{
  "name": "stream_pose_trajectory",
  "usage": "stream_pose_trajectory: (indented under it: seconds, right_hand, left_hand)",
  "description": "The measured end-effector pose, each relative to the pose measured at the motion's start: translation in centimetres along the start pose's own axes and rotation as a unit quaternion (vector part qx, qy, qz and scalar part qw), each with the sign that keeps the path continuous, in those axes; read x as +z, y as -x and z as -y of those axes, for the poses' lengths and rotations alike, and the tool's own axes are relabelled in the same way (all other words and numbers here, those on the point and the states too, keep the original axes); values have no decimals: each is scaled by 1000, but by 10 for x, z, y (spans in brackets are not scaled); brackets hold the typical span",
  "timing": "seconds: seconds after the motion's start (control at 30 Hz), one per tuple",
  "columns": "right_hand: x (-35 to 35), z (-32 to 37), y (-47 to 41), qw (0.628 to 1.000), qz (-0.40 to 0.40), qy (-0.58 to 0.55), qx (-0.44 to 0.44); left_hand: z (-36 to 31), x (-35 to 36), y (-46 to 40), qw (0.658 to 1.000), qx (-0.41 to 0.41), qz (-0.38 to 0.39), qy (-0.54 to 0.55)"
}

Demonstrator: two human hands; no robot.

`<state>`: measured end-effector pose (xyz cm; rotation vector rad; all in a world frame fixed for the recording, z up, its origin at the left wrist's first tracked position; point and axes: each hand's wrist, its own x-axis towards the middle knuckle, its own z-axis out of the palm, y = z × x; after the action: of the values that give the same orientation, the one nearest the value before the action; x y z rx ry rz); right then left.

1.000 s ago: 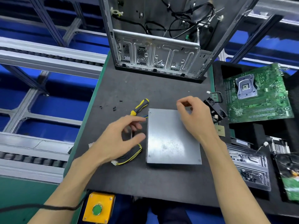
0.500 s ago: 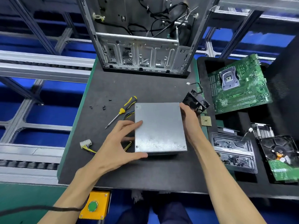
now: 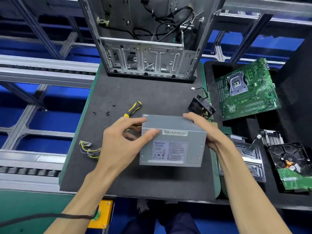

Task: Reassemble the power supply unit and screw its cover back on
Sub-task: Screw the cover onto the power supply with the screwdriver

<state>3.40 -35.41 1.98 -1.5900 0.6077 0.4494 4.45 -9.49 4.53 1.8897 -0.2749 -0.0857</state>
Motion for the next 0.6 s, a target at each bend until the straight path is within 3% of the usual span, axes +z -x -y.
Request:
stream_pose_trajectory:
  seconds: [0.2,0.3,0.43,0.6]
  right_hand:
    - [1,7,-7,997,-23,73,8]
    - [-2,27,3,986,-73,147,-36]
    - [11,69,37,935,-191,203,-219]
    - [61,118,73,847,-254,178,-431]
  left_hand:
    - [3,3,-16,998,-58,-14,-18]
    - [2,11,-23,995,-96,-2,16]
    - [3,18,-23,990,-122,-5,72]
    - [9,22,-17,983,-149,-11,104]
